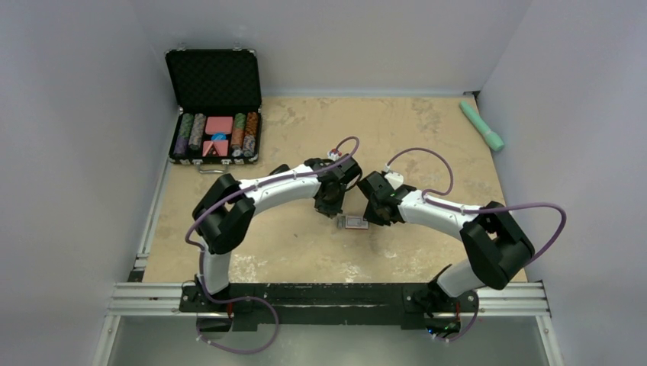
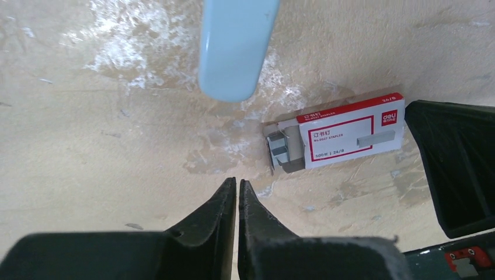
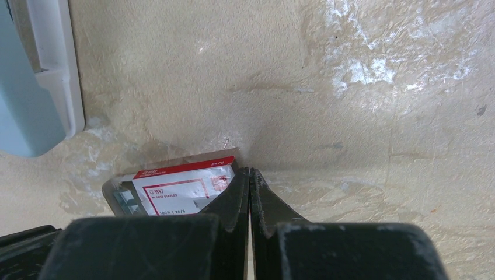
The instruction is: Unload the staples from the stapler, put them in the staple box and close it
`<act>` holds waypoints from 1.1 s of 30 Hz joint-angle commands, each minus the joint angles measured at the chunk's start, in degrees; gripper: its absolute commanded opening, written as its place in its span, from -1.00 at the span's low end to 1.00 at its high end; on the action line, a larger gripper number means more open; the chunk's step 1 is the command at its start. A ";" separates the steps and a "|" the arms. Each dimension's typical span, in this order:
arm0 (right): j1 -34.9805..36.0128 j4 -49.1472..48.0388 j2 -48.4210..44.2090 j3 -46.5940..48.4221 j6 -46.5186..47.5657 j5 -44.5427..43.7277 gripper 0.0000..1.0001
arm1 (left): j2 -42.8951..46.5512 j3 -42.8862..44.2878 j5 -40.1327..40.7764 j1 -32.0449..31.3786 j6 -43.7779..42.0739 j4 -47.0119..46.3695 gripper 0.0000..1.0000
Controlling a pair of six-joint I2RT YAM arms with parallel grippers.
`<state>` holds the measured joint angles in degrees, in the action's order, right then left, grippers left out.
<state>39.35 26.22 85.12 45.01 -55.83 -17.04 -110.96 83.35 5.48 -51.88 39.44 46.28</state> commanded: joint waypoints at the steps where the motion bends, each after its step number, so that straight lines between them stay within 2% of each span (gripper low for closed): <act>1: 0.25 -0.79 -0.83 1.67 0.48 -0.97 -1.00 | 1.45 -1.13 4.22 0.00 -0.01 -0.53 -0.89; 3: 0.24 -0.90 -0.90 1.65 0.52 -0.89 -1.00 | -0.27 -2.31 3.36 0.02 -0.40 -3.17 -0.99; 11: 0.27 -1.46 -0.92 0.74 0.58 -0.53 -1.00 | -0.93 -7.53 -3.26 -0.15 -0.12 -14.07 -1.00; 18: 0.27 -1.78 -0.83 0.94 0.56 -0.02 -1.00 | -1.42 -7.01 -7.81 -0.34 0.11 -16.02 -1.00; 33: 0.29 -3.34 -1.19 0.03 0.94 1.84 -1.00 | -2.84 -6.23 -9.75 -0.42 0.88 -16.99 -1.00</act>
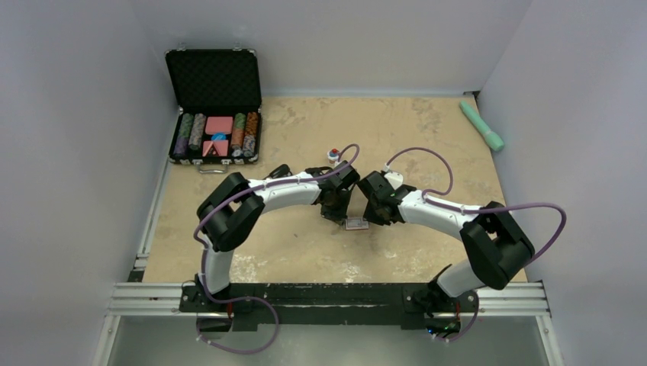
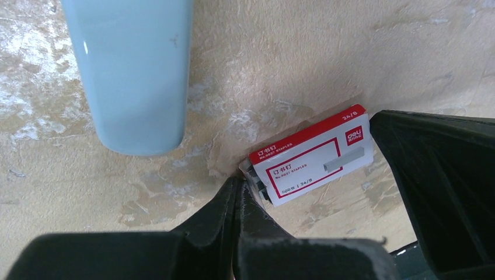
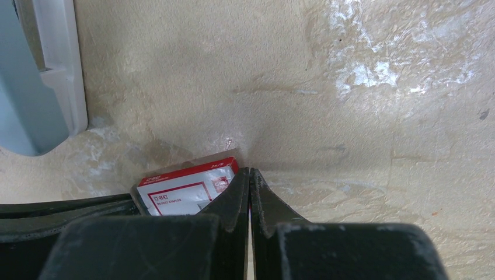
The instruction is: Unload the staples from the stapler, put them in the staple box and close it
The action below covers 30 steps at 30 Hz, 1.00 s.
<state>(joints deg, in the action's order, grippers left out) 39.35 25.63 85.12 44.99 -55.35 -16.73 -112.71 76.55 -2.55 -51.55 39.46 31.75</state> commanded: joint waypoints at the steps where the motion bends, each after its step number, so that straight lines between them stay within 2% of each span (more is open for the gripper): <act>1: 0.29 -2.83 -1.19 0.01 0.43 1.64 -1.00 | -1.30 0.61 -1.94 -0.75 1.00 -2.74 -1.00; 13: 0.91 -4.07 -1.57 -0.48 -0.01 3.36 -1.00 | -2.38 1.82 -5.01 -0.76 2.02 -5.36 -1.00; 30: 0.99 -0.58 -4.29 0.26 0.34 0.30 -1.00 | 1.27 2.37 1.48 -0.75 0.81 2.08 -1.00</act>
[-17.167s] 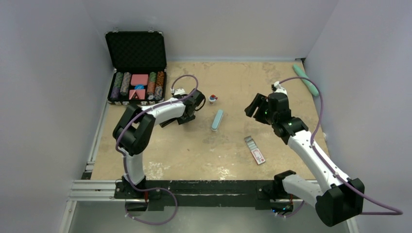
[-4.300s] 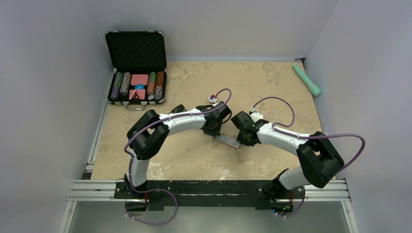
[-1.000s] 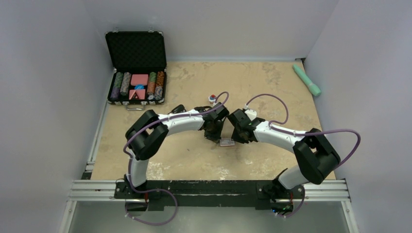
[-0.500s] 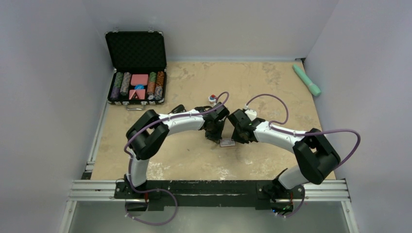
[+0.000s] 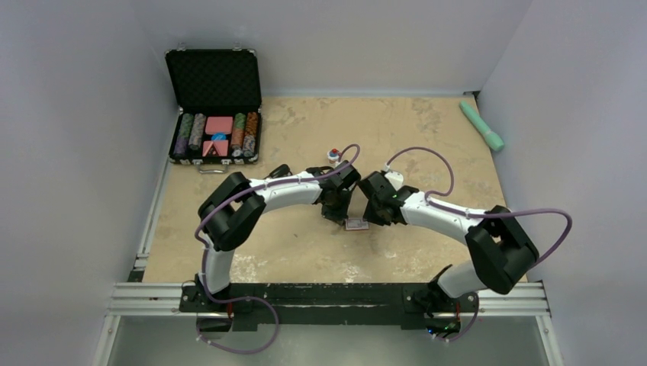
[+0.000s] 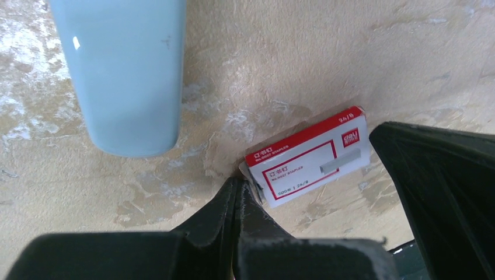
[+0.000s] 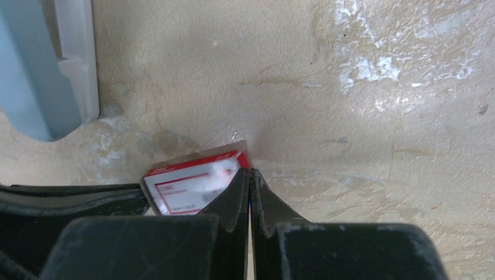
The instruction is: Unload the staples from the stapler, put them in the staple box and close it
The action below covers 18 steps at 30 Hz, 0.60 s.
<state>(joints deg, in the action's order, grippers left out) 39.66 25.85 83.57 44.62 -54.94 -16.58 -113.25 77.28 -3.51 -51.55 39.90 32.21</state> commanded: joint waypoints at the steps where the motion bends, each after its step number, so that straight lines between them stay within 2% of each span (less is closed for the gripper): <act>1: 0.70 -0.64 -3.13 0.69 -0.04 0.14 -1.00 | 2.40 1.67 2.90 -0.76 0.21 2.16 -1.00; 9: 0.69 0.08 -4.58 1.27 0.53 0.96 -0.99 | 5.96 2.31 6.22 -0.58 -0.86 6.32 -0.99; 11: 0.70 0.13 -6.23 1.65 0.85 1.16 -0.86 | 7.44 2.12 6.94 -0.61 -1.01 7.06 -0.98; 14: 0.75 0.68 -9.55 2.70 1.88 0.98 -0.54 | 10.49 1.58 7.88 -0.49 -1.35 8.35 -0.98; 17: 0.68 1.61 -13.48 4.66 3.87 -0.11 -0.09 | 14.61 1.46 9.70 -0.32 -2.17 10.41 -0.97; 18: 0.73 1.68 -14.87 5.40 4.95 -0.44 0.04 | 16.36 1.02 10.42 -0.31 -2.64 10.51 -0.90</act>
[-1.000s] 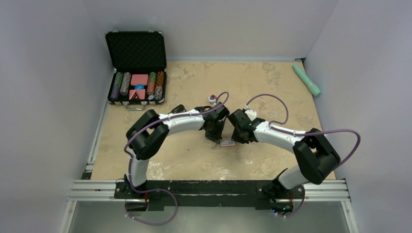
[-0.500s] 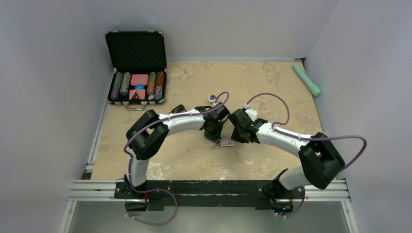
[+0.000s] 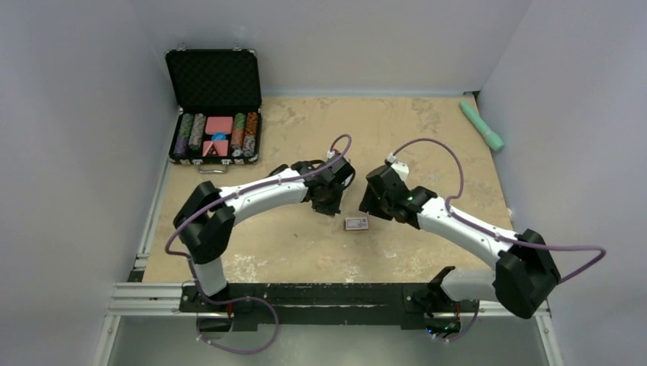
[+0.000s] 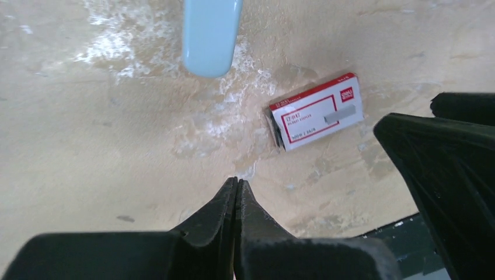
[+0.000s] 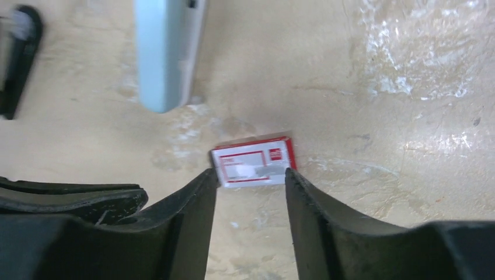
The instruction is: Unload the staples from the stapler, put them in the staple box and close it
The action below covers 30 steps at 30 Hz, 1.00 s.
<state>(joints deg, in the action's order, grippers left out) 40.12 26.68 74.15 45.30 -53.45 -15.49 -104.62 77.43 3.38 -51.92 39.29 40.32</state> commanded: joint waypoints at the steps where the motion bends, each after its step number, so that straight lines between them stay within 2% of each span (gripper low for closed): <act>1: 0.29 0.84 -6.68 5.58 4.75 -1.84 0.13 | 10.04 -0.14 4.28 0.05 -2.64 2.23 -0.78; 2: 0.28 0.88 -8.00 6.32 5.76 -2.14 0.19 | 12.53 -0.80 5.09 0.06 -2.88 1.69 -0.63; 5: 0.27 0.07 -12.14 8.35 8.65 -1.65 0.32 | 19.50 -3.76 7.51 0.07 -4.32 0.32 0.02; 11: 0.31 -3.00 -20.04 9.80 14.35 -2.03 0.59 | 29.71 -6.08 11.70 0.07 -7.05 1.56 0.39; 13: 0.31 -4.17 -22.11 9.60 15.50 -2.52 0.70 | 33.92 -7.73 13.41 0.07 -7.85 1.56 0.47; 14: 0.33 -5.03 -23.15 9.31 15.88 -2.86 0.93 | 35.76 -8.59 14.13 0.03 -8.40 1.58 0.50; 15: 0.36 -5.50 -24.05 9.21 15.92 -3.63 0.97 | 37.47 -9.40 15.15 0.00 -8.85 1.63 0.52; 21: 0.32 -9.00 -29.46 9.70 16.36 -6.14 0.97 | 48.76 -14.83 21.19 0.01 -10.58 3.63 0.53; 24: 0.31 -14.57 -33.73 7.89 20.77 -2.51 0.97 | 54.36 -17.57 23.84 0.06 -11.85 4.90 0.53; 30: 0.31 -21.13 -40.16 6.85 23.17 -0.25 0.97 | 63.07 -19.01 27.21 0.06 -9.52 13.02 0.49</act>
<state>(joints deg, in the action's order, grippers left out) 40.18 13.69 37.50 52.88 -33.65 -17.78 -45.43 58.76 26.65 -51.88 29.32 47.53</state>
